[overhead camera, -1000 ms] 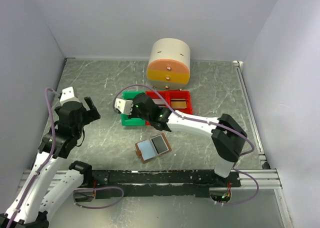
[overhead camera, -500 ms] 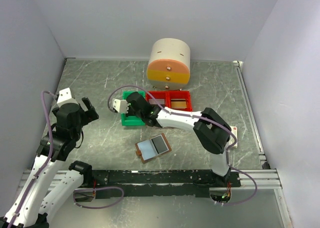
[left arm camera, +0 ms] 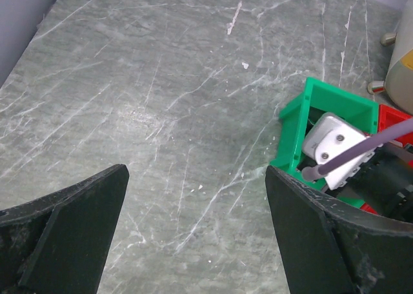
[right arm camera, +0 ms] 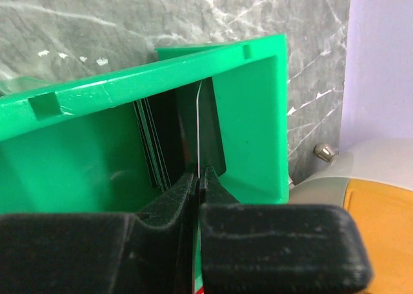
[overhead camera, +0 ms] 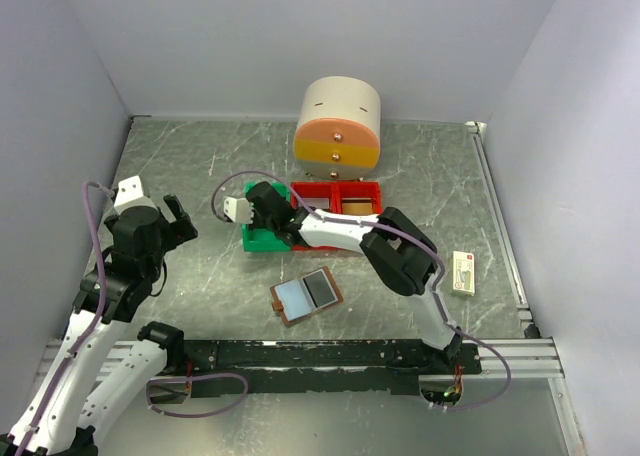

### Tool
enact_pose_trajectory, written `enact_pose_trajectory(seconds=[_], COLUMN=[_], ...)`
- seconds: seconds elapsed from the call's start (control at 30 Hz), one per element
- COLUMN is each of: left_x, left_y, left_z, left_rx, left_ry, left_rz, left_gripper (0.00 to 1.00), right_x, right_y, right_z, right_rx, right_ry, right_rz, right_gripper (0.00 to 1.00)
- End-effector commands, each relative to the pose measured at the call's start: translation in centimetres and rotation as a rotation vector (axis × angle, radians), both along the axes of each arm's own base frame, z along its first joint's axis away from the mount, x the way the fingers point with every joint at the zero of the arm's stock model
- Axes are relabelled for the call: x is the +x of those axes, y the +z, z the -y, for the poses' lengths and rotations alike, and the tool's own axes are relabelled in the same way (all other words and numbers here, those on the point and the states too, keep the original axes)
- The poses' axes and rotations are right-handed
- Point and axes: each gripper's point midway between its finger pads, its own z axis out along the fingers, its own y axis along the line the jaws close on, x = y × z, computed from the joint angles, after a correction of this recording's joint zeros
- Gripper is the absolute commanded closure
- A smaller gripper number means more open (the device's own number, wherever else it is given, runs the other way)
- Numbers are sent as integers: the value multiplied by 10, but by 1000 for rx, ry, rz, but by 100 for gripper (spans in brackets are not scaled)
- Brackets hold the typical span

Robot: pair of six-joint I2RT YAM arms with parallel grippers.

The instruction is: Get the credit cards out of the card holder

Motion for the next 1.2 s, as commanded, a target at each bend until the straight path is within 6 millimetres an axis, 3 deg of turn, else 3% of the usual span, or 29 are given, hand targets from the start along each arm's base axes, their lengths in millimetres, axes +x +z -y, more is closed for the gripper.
enact_pose_trajectory(seconds=[0.0, 0.63, 0.9, 1.17], left_x=[0, 2, 3, 4], left_y=[5, 0, 0, -2], left_z=[-1, 2, 4, 6], left_rx=[3, 8, 8, 10], left_ry=[-3, -24, -31, -40], left_rz=[13, -4, -6, -18], left_gripper=[0, 0, 0, 0], right_x=[14, 23, 15, 13], right_y=[-1, -24, -18, -6], right_z=[1, 6, 6, 8], right_rx=[-40, -102, -74, -48], right_ry=[-14, -12, 8, 12], right_rz=[32, 56, 6, -10], right_gripper=[100, 91, 58, 46])
